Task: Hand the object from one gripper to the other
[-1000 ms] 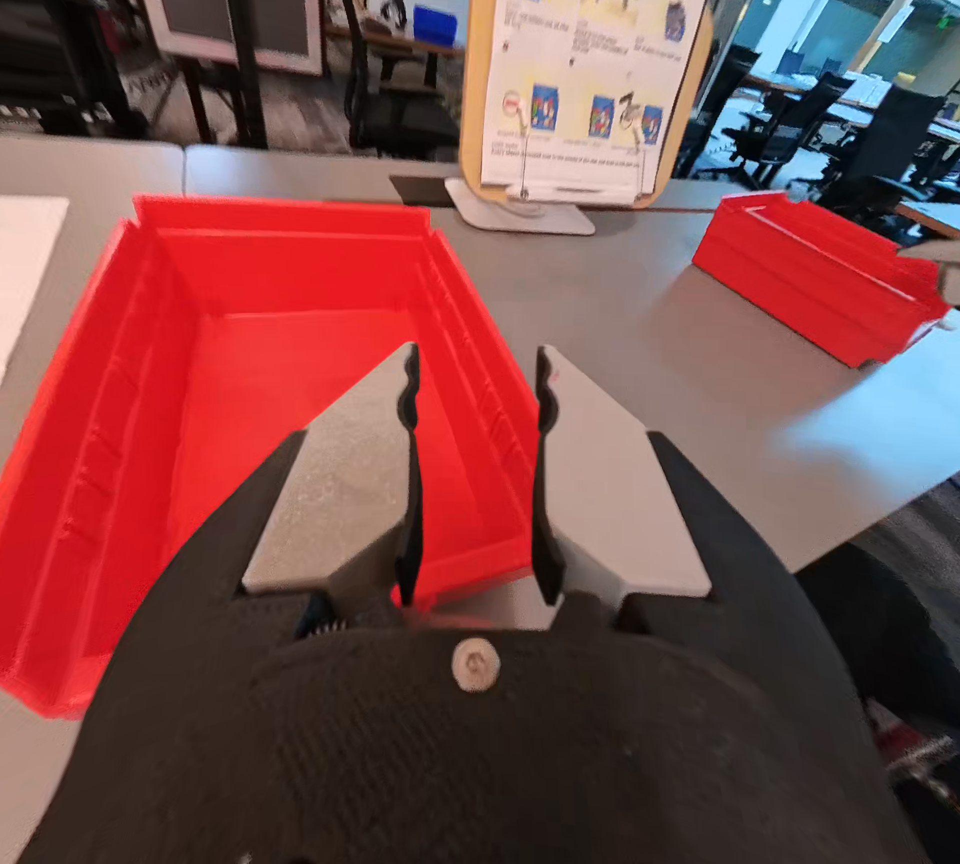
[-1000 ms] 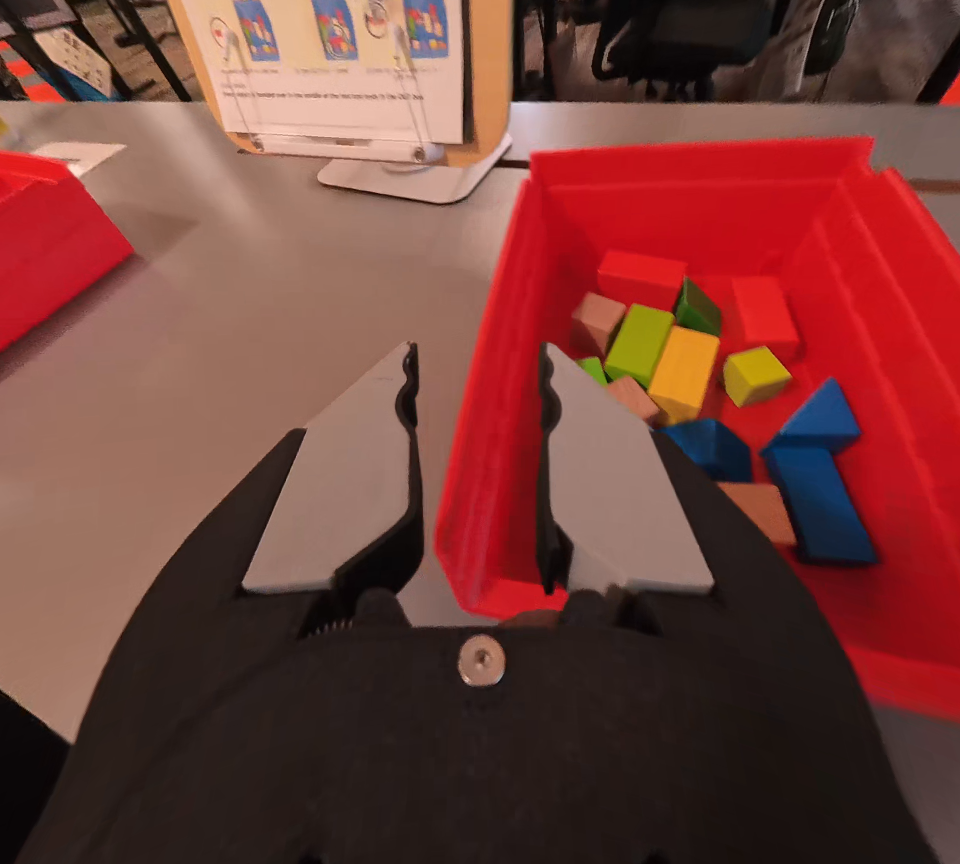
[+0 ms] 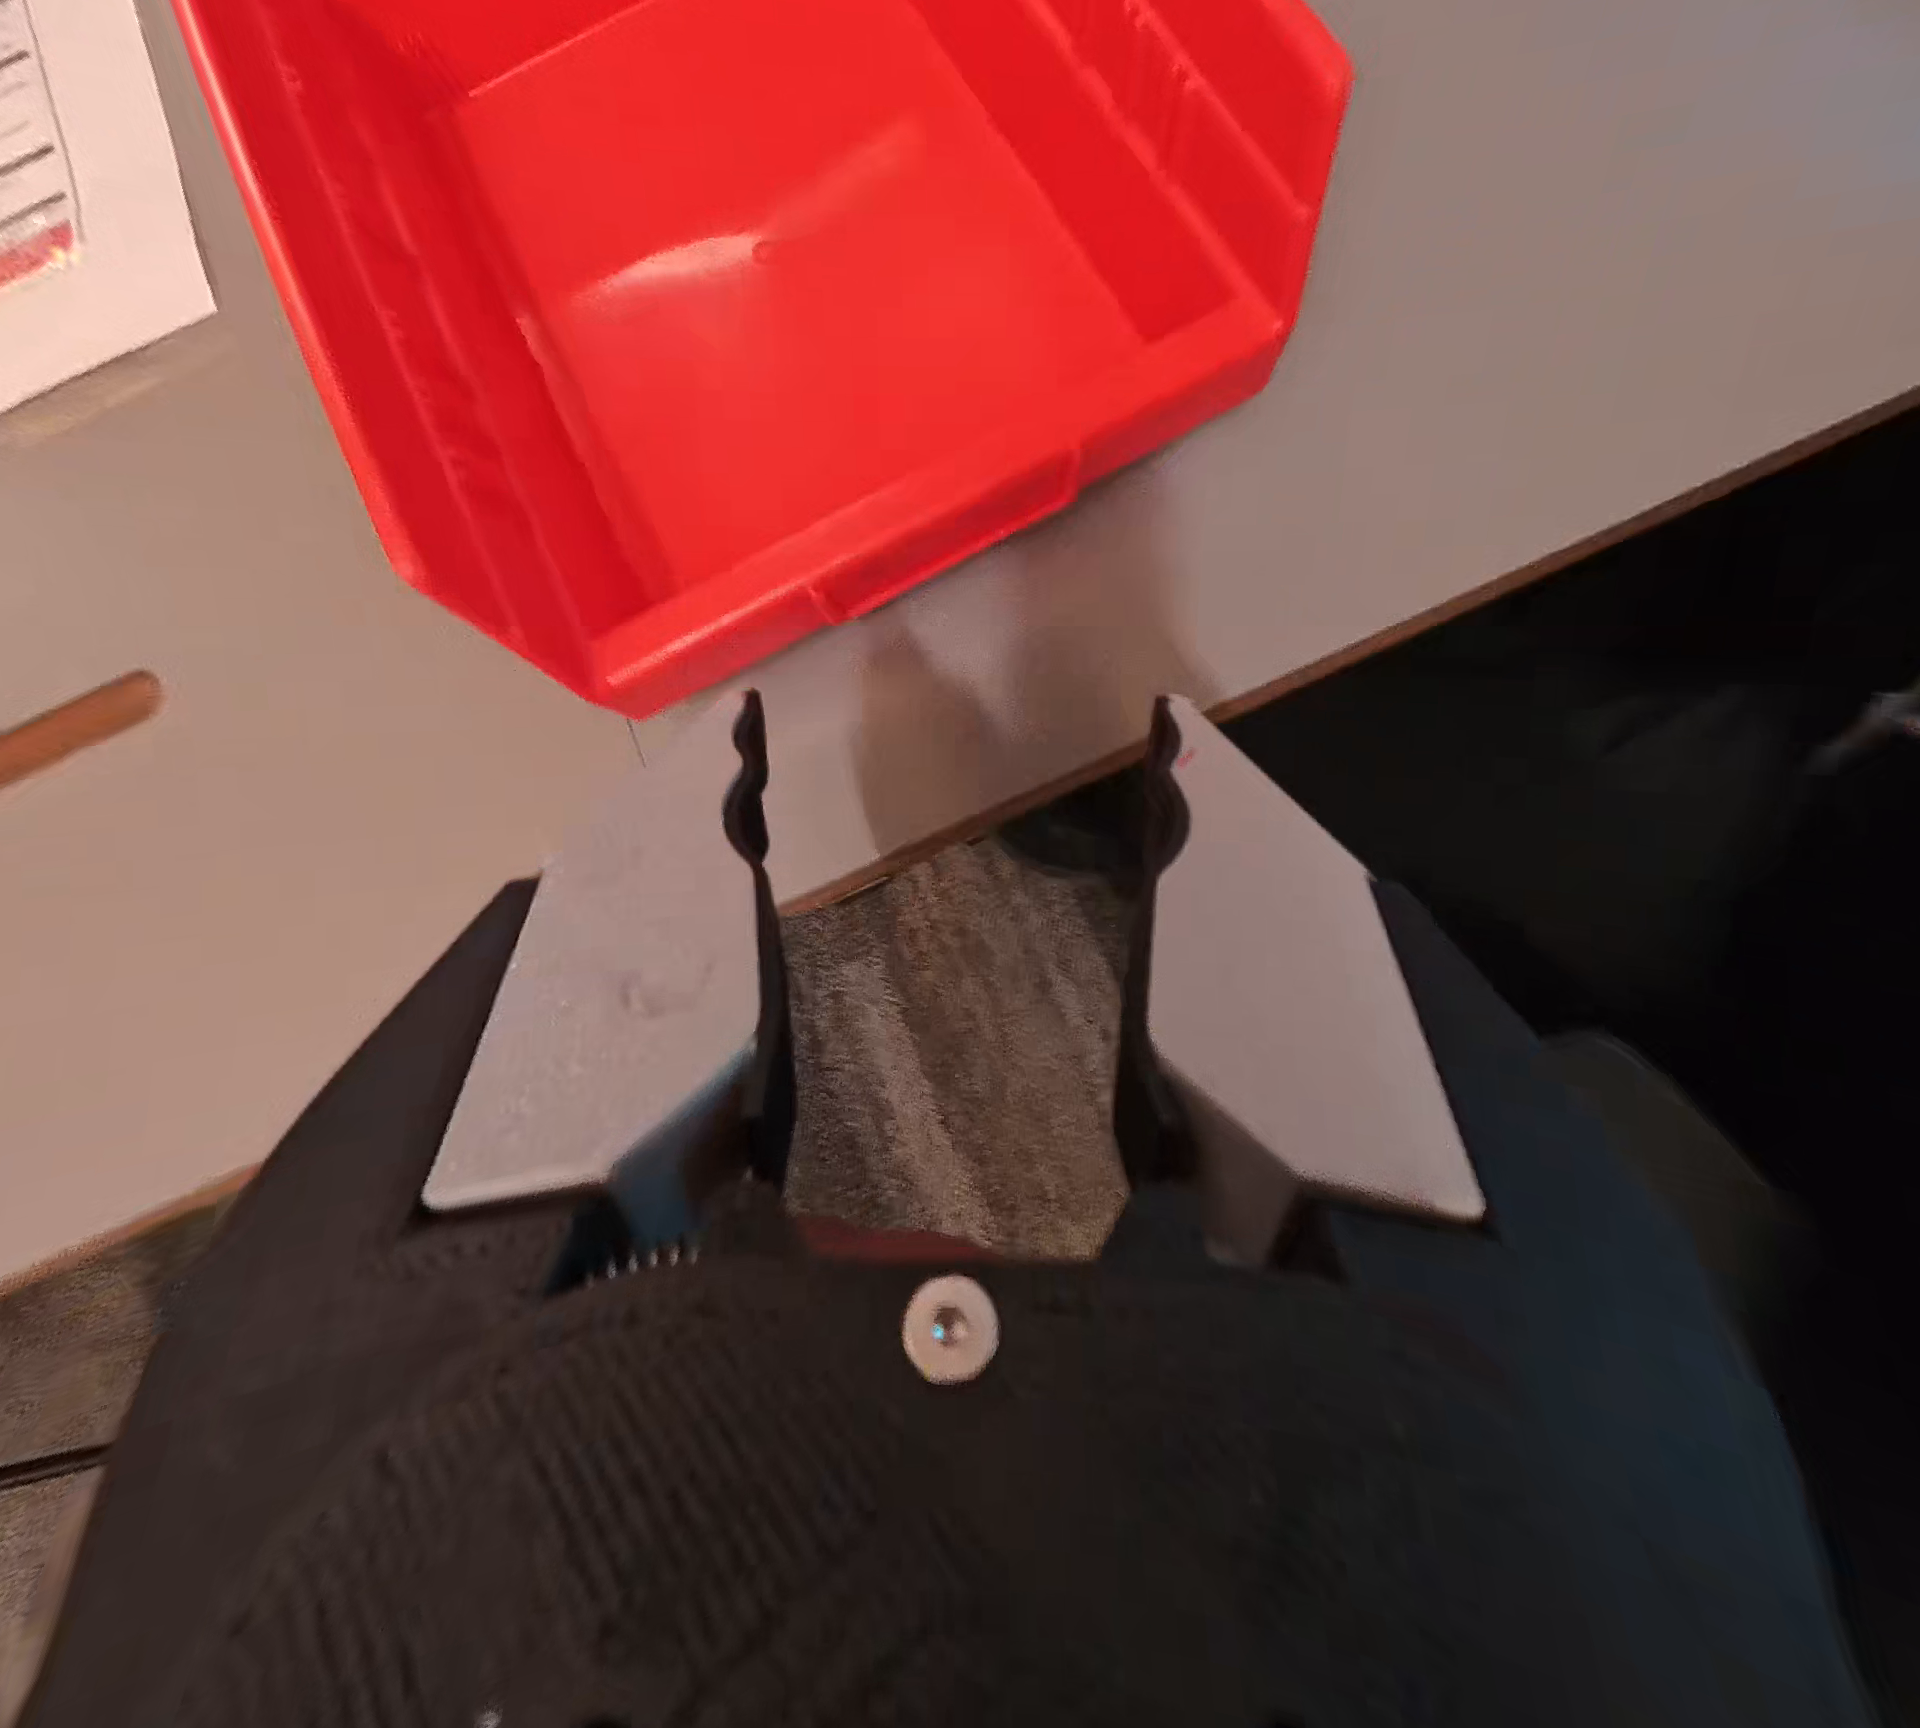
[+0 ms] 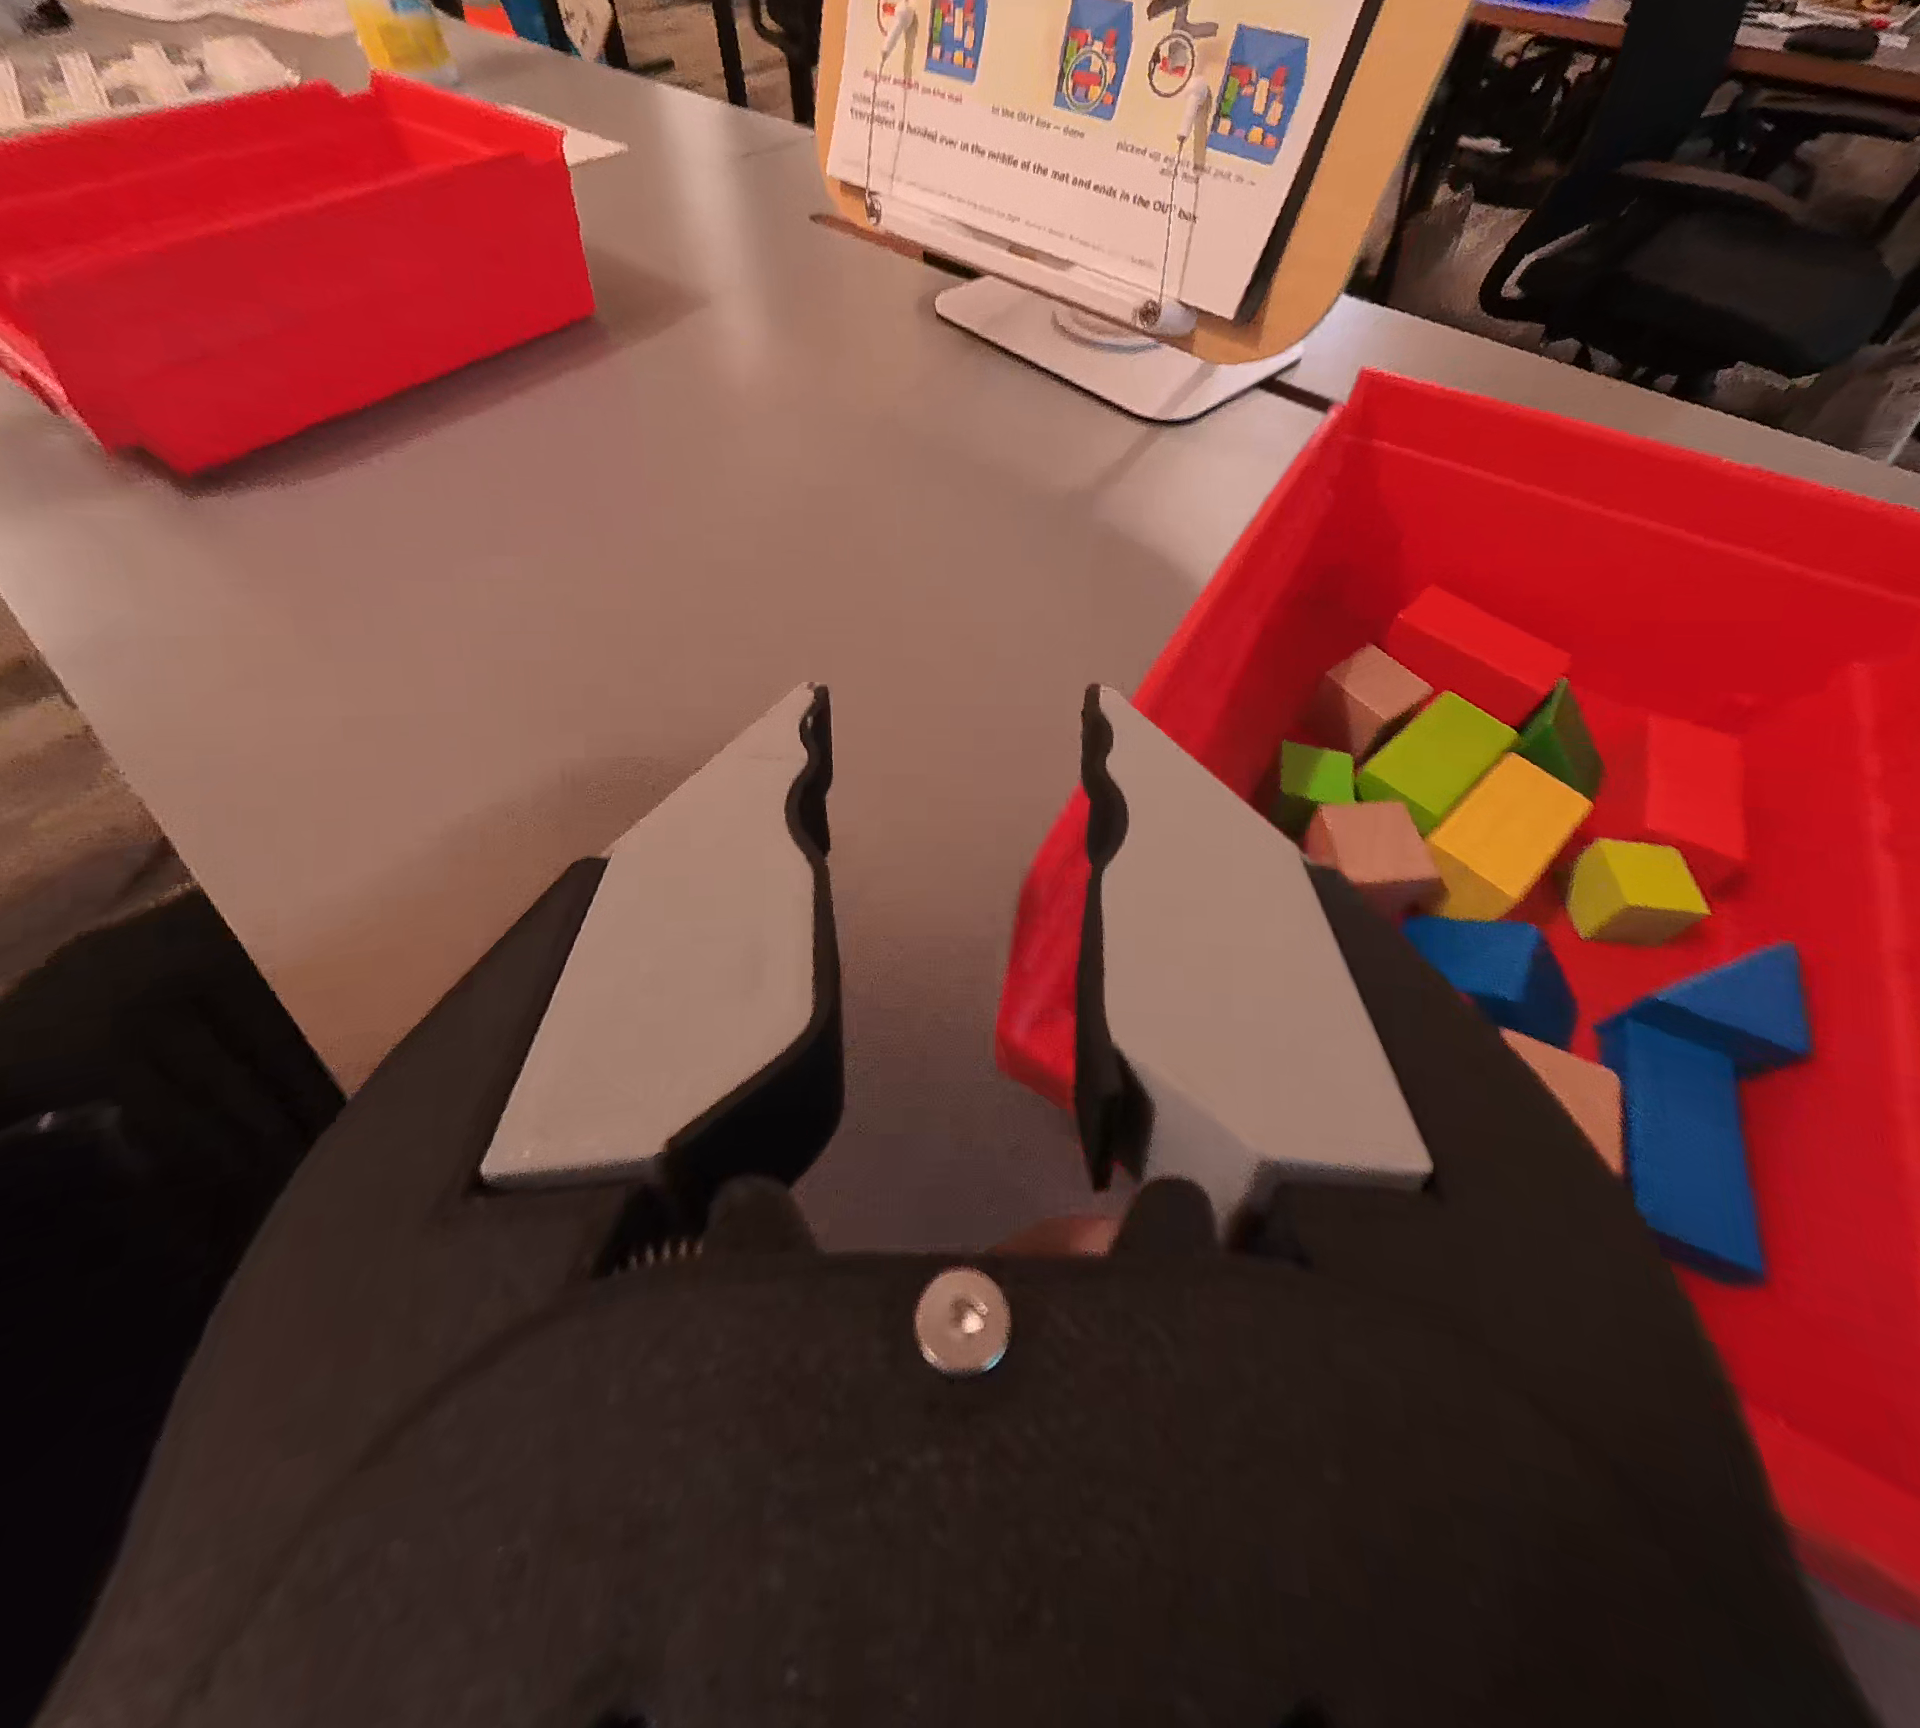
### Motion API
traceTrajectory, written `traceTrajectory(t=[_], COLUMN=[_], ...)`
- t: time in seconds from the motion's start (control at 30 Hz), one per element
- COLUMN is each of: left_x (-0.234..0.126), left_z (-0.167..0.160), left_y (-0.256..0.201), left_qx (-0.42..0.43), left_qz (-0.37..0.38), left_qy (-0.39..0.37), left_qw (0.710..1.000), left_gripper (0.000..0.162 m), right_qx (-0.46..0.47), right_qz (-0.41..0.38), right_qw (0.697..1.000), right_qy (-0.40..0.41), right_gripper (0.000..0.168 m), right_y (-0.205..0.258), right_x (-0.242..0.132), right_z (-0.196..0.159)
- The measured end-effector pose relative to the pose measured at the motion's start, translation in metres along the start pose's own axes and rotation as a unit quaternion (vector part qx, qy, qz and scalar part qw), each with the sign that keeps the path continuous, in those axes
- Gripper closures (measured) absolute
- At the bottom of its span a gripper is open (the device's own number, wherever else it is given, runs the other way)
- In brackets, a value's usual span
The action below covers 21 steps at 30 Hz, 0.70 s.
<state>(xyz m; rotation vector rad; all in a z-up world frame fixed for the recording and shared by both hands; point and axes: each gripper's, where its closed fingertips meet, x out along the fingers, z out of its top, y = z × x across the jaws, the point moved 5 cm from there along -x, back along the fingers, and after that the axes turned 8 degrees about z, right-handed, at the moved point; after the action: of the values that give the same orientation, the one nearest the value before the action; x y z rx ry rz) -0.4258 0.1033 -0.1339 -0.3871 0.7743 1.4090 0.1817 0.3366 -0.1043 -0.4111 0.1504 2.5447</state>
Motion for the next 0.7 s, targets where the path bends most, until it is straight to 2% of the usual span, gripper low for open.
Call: traceTrajectory(t=[0.03, 0.2, 0.37, 0.5, 0.7], left_x=[-0.007, -0.017, 0.012, 0.043, 0.088], left_z=[0.0, 0.027, 0.039, 0.046, 0.072], left_y=[-0.001, -0.016, -0.041, -0.071, -0.081], left_qx=[-0.014, -0.049, -0.049, -0.059, -0.12], left_qz=[-0.001, 0.03, 0.058, 0.032, 0.055], left_qy=[-0.002, -0.005, 0.034, 0.041, -0.048], left_qw=[1.0, 0.998, 0.997, 0.997, 0.99], left_gripper=[0.09, 0.089, 0.087, 0.085, 0.086], right_qx=[-0.002, -0.006, 0.008, 0.041, 0.048], right_qz=[-0.002, -0.013, -0.024, -0.009, 0.02], right_qw=[1.0, 1.0, 1.0, 0.999, 0.998], right_qy=[0.006, 0.015, 0.0, -0.007, -0.027], right_gripper=[0.121, 0.117, 0.116, 0.112, 0.107], right_y=[-0.005, -0.033, -0.056, -0.064, -0.034], right_x=[-0.007, -0.035, -0.053, -0.054, -0.048], right_z=[-0.005, -0.016, -0.03, -0.044, -0.038])
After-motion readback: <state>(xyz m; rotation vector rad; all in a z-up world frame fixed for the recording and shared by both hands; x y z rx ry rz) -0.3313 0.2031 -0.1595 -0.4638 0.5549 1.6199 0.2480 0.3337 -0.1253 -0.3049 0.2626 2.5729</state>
